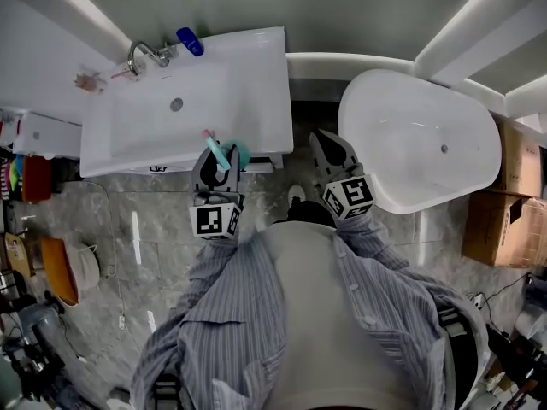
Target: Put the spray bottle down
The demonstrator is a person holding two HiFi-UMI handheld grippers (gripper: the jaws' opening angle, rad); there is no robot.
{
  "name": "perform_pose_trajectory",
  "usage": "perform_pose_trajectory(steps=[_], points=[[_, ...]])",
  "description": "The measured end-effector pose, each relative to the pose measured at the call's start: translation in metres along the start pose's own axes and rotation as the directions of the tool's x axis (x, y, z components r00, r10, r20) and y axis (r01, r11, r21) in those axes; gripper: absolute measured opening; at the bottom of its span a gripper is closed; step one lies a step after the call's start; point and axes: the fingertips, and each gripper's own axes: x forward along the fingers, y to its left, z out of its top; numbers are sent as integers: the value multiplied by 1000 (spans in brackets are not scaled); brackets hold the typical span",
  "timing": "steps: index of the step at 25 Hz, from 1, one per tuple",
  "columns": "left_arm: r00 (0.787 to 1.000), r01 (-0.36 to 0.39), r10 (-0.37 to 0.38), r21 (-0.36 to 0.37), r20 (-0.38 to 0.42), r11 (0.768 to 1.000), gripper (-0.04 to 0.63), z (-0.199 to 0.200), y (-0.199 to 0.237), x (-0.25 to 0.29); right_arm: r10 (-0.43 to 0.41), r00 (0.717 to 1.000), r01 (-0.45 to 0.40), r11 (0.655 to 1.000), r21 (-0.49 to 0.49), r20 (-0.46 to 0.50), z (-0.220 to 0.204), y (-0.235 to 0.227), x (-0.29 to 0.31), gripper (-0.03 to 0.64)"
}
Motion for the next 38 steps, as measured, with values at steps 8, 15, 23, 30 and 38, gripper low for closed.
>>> perform_pose_trajectory(steps=[8, 15, 23, 30, 38], points=[[999, -23, 23, 3, -32, 1000, 146, -9, 10, 60, 45, 998, -45, 999, 15, -32, -3, -39, 49, 15], [998, -40, 40, 0, -50, 999, 146, -20, 21, 102, 90, 994, -88, 996, 31, -67, -16, -62, 88, 15], [996, -45, 44, -19, -76, 999, 146, -30, 34, 111, 100, 991, -97, 995, 38, -93, -22, -62, 117, 15], [998, 15, -17, -23, -57, 1000, 146, -42, 45, 125, 61, 993, -59, 998, 25, -101, -27, -57, 134, 15], [990, 114, -119, -62, -74, 992, 146, -85, 60, 166, 6, 986, -1, 1000, 29, -165, -62, -53, 159, 15]])
